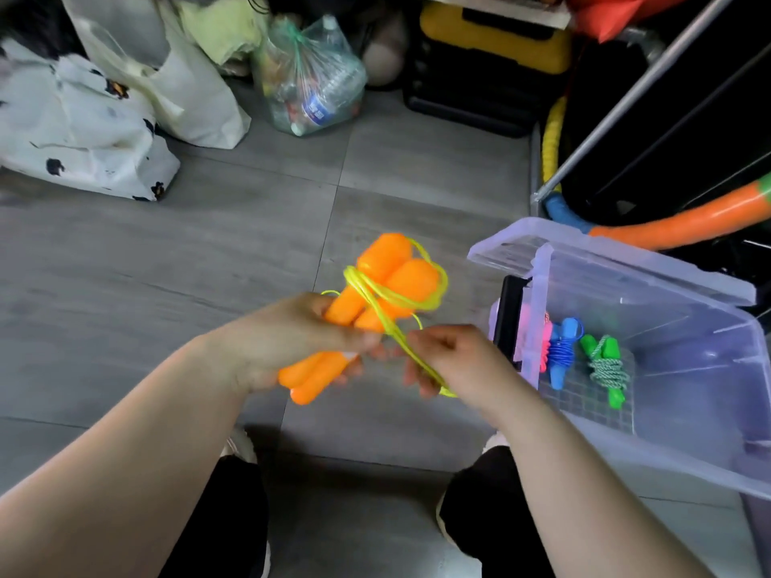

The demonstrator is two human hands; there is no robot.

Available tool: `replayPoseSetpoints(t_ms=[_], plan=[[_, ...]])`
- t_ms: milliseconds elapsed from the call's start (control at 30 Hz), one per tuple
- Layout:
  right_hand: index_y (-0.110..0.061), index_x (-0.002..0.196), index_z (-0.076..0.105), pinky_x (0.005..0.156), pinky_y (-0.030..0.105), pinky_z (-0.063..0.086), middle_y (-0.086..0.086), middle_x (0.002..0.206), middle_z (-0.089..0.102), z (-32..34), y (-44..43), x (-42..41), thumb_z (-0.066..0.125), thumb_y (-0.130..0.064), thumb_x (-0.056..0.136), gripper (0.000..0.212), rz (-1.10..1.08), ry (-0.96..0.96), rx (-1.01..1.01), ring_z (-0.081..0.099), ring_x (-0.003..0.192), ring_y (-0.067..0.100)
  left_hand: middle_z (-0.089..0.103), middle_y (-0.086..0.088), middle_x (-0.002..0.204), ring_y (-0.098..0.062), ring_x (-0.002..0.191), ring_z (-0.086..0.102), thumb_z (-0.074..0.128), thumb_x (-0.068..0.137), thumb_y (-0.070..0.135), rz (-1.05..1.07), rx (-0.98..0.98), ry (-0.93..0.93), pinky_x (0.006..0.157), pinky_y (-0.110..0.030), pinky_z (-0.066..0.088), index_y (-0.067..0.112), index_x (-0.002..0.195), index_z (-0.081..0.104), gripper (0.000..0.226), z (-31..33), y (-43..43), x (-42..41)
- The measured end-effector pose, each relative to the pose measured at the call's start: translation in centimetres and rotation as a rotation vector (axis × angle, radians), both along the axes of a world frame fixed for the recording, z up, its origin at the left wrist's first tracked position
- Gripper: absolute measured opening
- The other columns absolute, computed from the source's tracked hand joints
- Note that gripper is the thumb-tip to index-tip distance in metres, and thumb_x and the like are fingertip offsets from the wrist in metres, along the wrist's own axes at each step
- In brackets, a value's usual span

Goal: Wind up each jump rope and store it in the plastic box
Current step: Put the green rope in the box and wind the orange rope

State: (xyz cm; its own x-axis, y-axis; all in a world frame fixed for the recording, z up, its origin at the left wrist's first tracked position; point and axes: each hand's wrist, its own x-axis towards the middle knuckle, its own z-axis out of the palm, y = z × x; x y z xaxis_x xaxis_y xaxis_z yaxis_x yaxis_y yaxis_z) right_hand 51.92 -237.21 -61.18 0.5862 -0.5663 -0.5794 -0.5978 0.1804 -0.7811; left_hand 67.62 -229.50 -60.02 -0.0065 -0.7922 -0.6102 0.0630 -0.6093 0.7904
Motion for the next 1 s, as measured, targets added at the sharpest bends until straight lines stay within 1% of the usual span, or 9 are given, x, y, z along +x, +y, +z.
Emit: replayPoseSetpoints(t_ms=[67, 167, 267, 400, 500, 600, 800, 900, 1000], plan=[[-0.014, 0.076, 0.060, 0.050, 0.021, 0.041, -0.008, 0.051, 0.055, -0.8, 0.8, 0.1, 0.045, -0.017, 0.093, 0.024, 0.155, 0.096, -0.138, 0.044, 0.037, 0.001, 0.068, 0.006, 0.053, -0.003, 0.043, 0.059, 0.070, 0.073, 0.010, 0.170, 0.026, -0.021, 0.043, -0.016, 0.049, 0.013, 0.068, 0.063, 0.010, -0.6, -0.3, 0.7], [-0.013, 0.089, 0.060, 0.061, 0.030, 0.040, -0.006, 0.063, 0.051, -0.6, 1.8, 0.4, 0.048, -0.025, 0.090, 0.017, 0.417, 0.186, -0.402, 0.049, 0.063, 0.016, 0.063, 0.006, 0.043, -0.006, 0.041, 0.058, 0.066, 0.078, 0.009, 0.186, 0.051, -0.270, 0.041, -0.014, 0.048, 0.010, 0.069, 0.063, 0.009, -1.8, -0.4, 1.1], [-0.013, 0.099, 0.058, 0.059, 0.031, 0.029, 0.003, 0.079, 0.057, 0.8, 2.0, 0.7, 0.048, -0.026, 0.090, 0.019, 0.552, 0.261, -0.567, 0.042, 0.077, 0.022, 0.058, 0.004, 0.040, -0.007, 0.036, 0.053, 0.068, 0.074, 0.013, -0.007, 0.061, -0.506, 0.041, -0.011, 0.044, 0.013, 0.062, 0.060, 0.014, -2.4, -0.2, 0.8], [-0.012, 0.087, 0.055, 0.057, 0.030, 0.027, 0.015, 0.099, 0.061, 1.3, 2.1, 0.9, 0.044, -0.021, 0.090, 0.014, 0.672, 0.308, -0.663, 0.053, 0.094, 0.032, 0.059, 0.001, 0.053, -0.002, 0.034, 0.050, 0.066, 0.076, 0.016, -0.351, 0.145, -0.617, 0.038, -0.009, 0.040, 0.016, 0.060, 0.056, 0.019, -2.6, -0.2, 0.2], [-0.015, 0.098, 0.064, 0.065, 0.027, 0.032, 0.012, 0.098, 0.064, 0.9, 1.8, 0.6, 0.048, -0.024, 0.088, 0.021, 0.666, 0.242, -0.663, 0.053, 0.090, 0.029, 0.057, 0.006, 0.043, -0.001, 0.031, 0.050, 0.067, 0.076, 0.014, -0.486, 0.190, -0.586, 0.038, -0.009, 0.041, 0.017, 0.060, 0.056, 0.019, -2.3, 0.1, 0.4], [-0.017, 0.091, 0.067, 0.060, 0.027, 0.033, 0.009, 0.090, 0.065, 1.2, 2.2, 0.6, 0.054, -0.027, 0.085, 0.017, 0.638, 0.151, -0.651, 0.043, 0.074, 0.018, 0.054, 0.011, 0.033, -0.001, 0.032, 0.051, 0.067, 0.076, 0.016, -0.595, 0.229, -0.552, 0.042, -0.011, 0.043, 0.017, 0.059, 0.057, 0.020, -2.1, 0.5, 0.6], [-0.018, 0.090, 0.066, 0.069, 0.026, 0.036, -0.008, 0.085, 0.050, 0.8, 2.1, 0.7, 0.068, -0.027, 0.076, 0.017, 0.566, 0.042, -0.623, 0.042, 0.078, 0.008, 0.058, 0.007, 0.051, -0.008, 0.049, 0.054, 0.069, 0.075, 0.020, -0.797, 0.274, -0.401, 0.048, -0.013, 0.045, 0.016, 0.073, 0.063, 0.008, -2.2, 0.9, -0.3], [-0.021, 0.089, 0.064, 0.078, 0.024, 0.038, -0.013, 0.092, 0.048, 0.7, 1.4, 0.3, 0.076, -0.029, 0.067, 0.025, 0.462, 0.011, -0.463, 0.045, 0.085, 0.005, 0.058, 0.010, 0.044, 0.000, 0.042, 0.054, 0.069, 0.076, 0.023, -0.856, 0.256, -0.354, 0.048, -0.010, 0.044, 0.022, 0.066, 0.059, 0.014, -1.9, 0.8, -0.9], [-0.028, 0.092, 0.068, 0.086, 0.024, 0.043, -0.015, 0.089, 0.062, 0.9, 0.1, -0.2, 0.077, -0.037, 0.065, 0.030, 0.517, 0.065, -0.159, 0.053, 0.089, 0.001, 0.054, 0.016, 0.035, 0.005, 0.036, 0.051, 0.068, 0.077, 0.022, -0.874, 0.228, -0.350, 0.044, -0.006, 0.041, 0.026, 0.061, 0.053, 0.022, -1.6, 0.7, -1.5]])
